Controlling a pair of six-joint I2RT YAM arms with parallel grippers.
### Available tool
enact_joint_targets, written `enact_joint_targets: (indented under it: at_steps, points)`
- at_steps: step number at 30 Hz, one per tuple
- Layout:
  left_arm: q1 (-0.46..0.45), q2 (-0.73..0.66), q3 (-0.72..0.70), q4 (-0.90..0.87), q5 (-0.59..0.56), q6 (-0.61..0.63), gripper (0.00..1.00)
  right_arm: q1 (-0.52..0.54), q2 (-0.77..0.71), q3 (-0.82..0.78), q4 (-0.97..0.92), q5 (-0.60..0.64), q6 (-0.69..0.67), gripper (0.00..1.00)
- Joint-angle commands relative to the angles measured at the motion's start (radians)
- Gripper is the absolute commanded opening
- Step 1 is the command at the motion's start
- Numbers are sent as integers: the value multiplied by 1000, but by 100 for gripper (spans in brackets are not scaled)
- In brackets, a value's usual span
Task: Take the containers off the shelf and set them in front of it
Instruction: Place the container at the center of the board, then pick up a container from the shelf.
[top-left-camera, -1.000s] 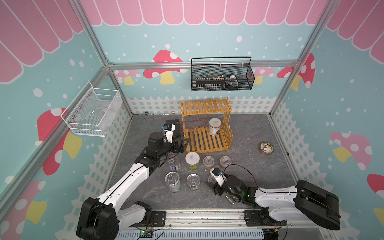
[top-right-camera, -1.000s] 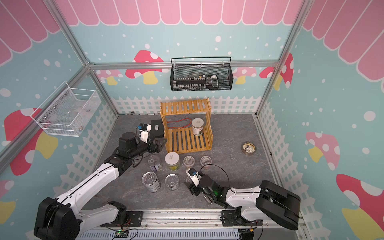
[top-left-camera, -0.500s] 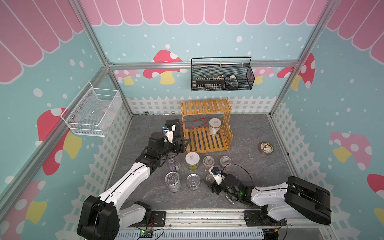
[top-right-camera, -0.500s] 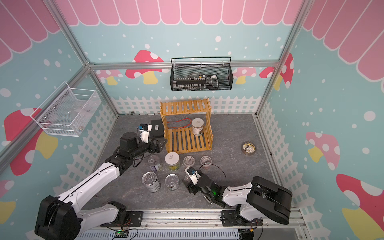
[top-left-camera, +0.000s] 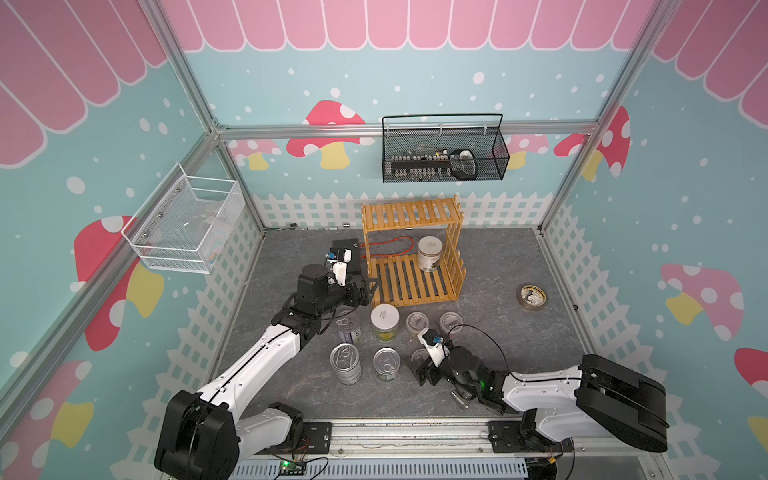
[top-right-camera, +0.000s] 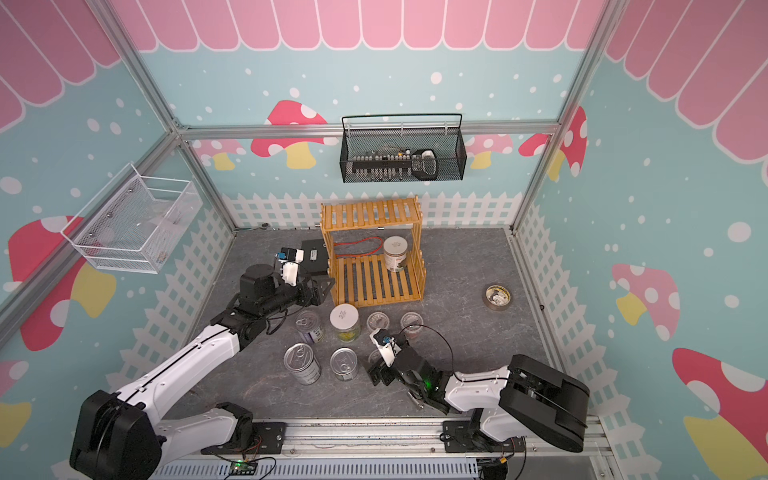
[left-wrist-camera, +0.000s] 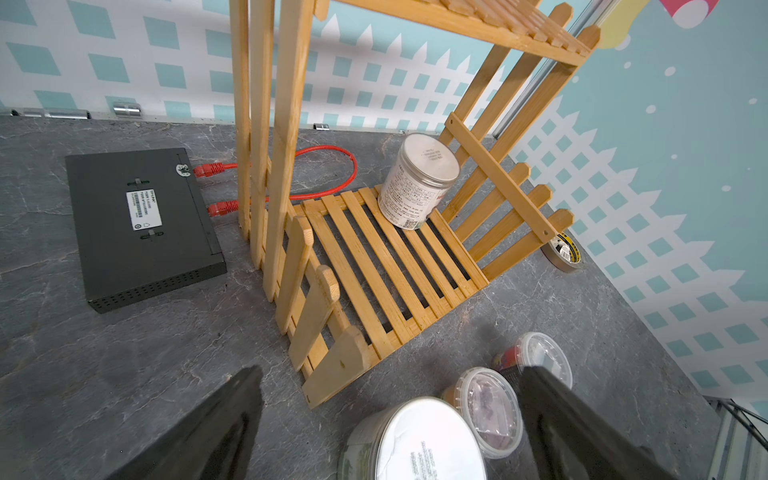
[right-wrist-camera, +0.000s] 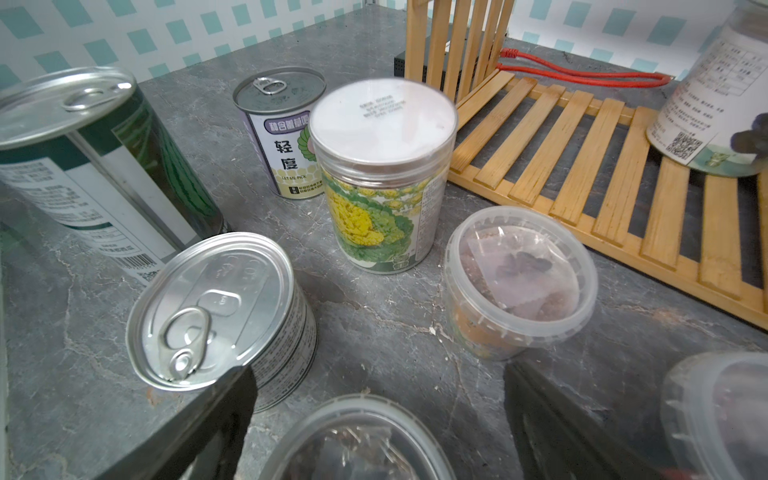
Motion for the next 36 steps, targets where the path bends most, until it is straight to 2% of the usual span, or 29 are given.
enact_joint_targets:
  at_steps: [1,5,9,13,23,36]
  points:
    - [-6,0,-10,17,0,19,99,3,-82,28,-69,28,12,99]
    - [-7,-1,-10,17,0,19,99,-12,-189,118,-257,133,25,99]
    - [-6,-4,-10,18,2,17,99,-66,-182,238,-360,256,75,99]
    - [-8,-13,-10,18,4,14,99,-184,-66,368,-432,274,176,99]
    - [-8,-12,-10,24,18,12,99,-361,330,684,-432,270,184,99]
    - [-8,-16,-13,27,26,11,99,-466,660,999,-506,286,176,99]
